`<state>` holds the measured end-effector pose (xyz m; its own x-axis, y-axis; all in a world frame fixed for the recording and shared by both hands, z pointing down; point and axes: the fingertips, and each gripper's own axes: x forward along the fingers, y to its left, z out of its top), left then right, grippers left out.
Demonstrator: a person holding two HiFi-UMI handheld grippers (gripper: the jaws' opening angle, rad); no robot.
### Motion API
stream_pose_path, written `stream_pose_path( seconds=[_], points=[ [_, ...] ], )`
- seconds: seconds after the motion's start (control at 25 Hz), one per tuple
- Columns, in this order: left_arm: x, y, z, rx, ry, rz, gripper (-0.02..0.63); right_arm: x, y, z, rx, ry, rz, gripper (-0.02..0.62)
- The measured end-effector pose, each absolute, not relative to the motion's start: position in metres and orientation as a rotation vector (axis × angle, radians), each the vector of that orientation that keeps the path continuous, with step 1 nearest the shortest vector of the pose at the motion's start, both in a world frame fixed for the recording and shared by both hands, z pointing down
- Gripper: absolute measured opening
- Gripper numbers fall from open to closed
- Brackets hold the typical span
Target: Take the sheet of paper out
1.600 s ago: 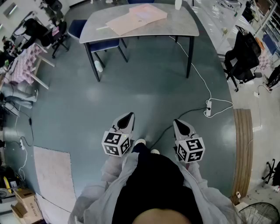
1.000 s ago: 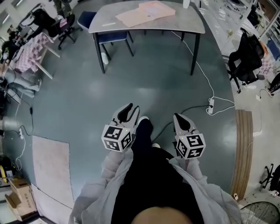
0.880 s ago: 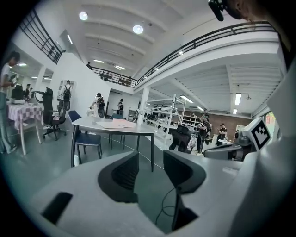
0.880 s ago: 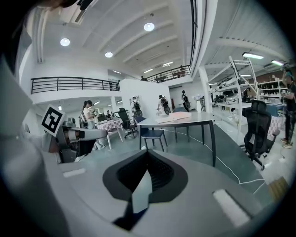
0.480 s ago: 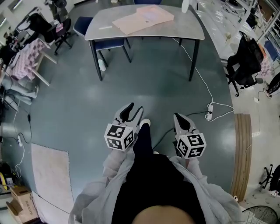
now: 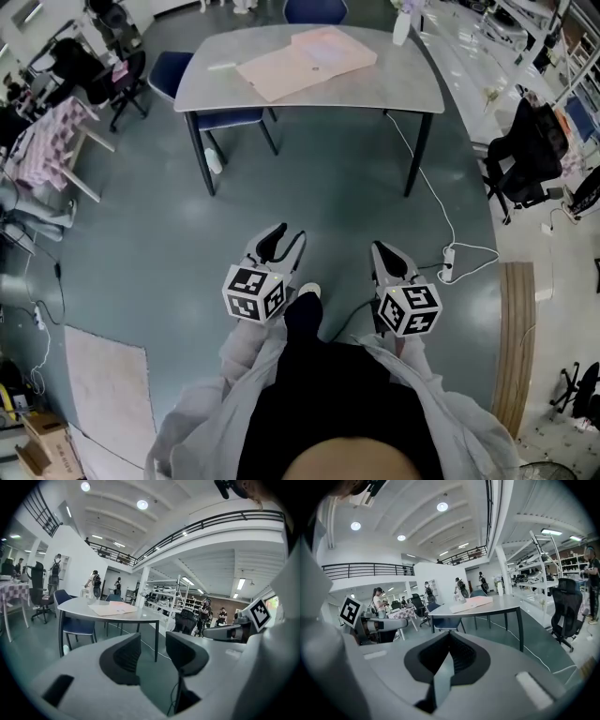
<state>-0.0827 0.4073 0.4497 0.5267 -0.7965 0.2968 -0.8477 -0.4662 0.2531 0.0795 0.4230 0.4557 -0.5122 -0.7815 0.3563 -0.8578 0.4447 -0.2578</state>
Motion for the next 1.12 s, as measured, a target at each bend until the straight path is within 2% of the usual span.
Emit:
stream_pose_path(
  seconds=[0.56,1.12],
  points=[
    [-0.115,0.281,0.443,2.426,-1.348,0.188,0.16,0.053,0.297,0.455,1.481,-2.502,0.623,0.008],
    [-0.134,0.255,0.467,2.36,-1.317,0.205,0.16,0.031,0.259,0.469,1.449,-2.484,0.662,0.008]
  ],
)
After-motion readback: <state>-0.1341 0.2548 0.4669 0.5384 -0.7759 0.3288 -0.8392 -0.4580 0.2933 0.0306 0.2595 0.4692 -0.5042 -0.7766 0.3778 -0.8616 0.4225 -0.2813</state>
